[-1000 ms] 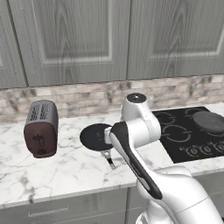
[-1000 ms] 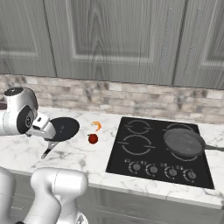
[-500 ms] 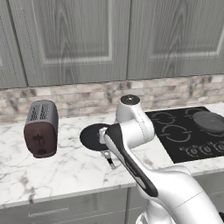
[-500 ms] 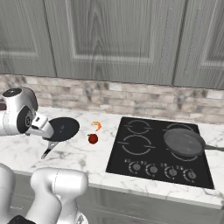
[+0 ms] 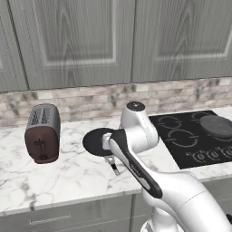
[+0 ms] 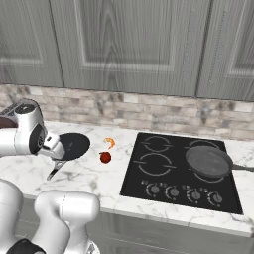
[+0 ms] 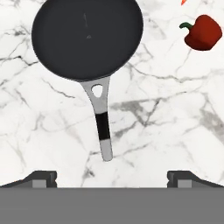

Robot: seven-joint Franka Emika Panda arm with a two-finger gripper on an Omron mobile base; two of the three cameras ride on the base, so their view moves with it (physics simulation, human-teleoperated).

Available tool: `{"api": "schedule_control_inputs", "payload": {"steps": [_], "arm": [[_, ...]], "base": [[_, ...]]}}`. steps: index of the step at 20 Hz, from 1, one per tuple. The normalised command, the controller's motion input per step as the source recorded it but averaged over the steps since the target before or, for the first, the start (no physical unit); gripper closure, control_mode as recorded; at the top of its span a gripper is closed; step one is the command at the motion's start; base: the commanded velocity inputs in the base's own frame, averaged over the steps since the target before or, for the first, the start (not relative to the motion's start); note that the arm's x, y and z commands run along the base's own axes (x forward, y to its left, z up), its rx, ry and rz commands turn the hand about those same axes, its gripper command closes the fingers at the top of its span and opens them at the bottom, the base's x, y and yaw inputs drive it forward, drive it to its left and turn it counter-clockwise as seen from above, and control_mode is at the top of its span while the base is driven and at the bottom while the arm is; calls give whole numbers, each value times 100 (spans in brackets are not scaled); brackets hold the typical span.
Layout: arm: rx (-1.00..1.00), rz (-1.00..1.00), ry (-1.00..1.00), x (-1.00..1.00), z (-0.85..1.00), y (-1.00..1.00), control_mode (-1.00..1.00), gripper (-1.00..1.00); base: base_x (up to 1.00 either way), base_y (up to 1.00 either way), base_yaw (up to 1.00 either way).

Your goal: Place both pans onto different burners. Then place the bell pepper and the shrimp on different pans.

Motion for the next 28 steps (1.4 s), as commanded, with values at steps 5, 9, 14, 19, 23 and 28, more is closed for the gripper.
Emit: {"api": "schedule_control_inputs", "payload": {"steps": [5, 9, 14, 19, 23, 28], "arm": [[3, 0, 0, 19, -40, 2, -100, -100], [2, 0, 0, 23, -31, 0, -100, -100], [0, 0, 0, 29, -26, 8, -100, -100], [0, 0, 0, 17, -25, 14, -100, -100], [0, 0, 0, 8, -18, 6, -100, -100], [0, 0, 0, 5, -13, 0, -100, -100]], "base": [[0, 0, 0], [0, 0, 0], [0, 0, 0], [0, 0, 0], [0, 0, 0], [0, 0, 0]]}}
